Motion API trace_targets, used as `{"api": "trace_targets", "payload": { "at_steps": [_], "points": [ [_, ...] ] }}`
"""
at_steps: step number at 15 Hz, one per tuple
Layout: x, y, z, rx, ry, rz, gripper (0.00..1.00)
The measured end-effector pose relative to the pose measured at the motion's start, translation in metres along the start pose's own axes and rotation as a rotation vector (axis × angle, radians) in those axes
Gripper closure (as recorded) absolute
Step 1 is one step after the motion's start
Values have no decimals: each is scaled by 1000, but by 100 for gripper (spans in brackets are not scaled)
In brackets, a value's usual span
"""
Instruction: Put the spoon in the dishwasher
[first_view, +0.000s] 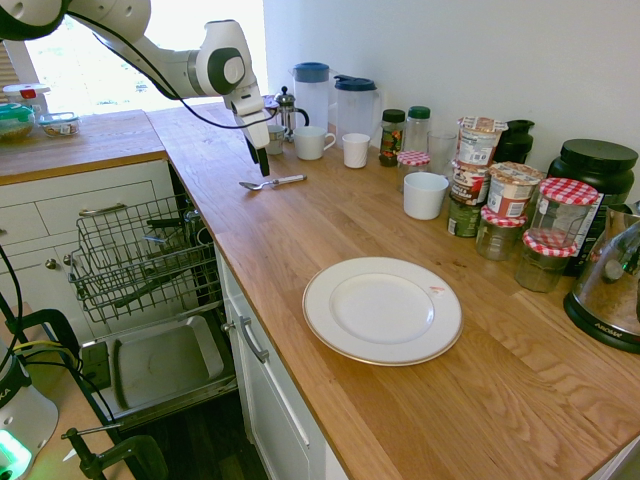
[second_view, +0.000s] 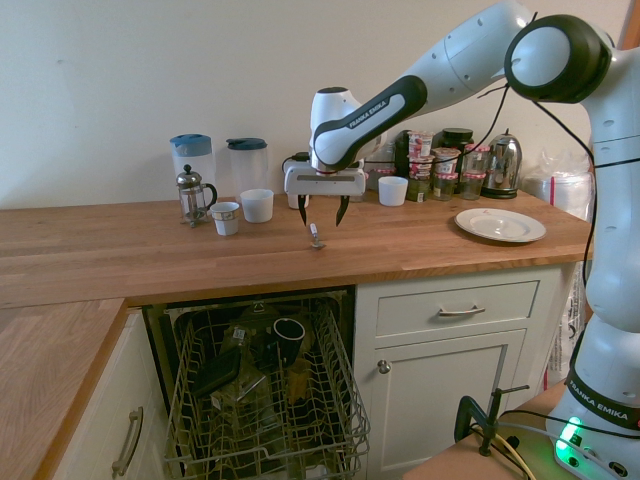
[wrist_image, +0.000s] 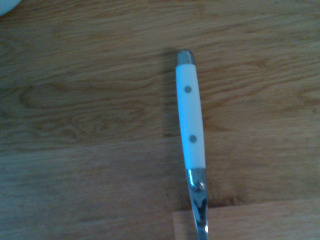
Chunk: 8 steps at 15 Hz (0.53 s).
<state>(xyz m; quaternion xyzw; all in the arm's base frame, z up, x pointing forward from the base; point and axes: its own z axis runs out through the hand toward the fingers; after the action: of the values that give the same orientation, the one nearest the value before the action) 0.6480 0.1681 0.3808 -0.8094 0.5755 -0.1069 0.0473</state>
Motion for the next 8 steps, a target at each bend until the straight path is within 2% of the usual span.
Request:
{"api": "trace_targets", "payload": {
  "at_steps": [8],
  "points": [
    [2, -29, 36, -59, -35, 31, 0]
  ]
}}
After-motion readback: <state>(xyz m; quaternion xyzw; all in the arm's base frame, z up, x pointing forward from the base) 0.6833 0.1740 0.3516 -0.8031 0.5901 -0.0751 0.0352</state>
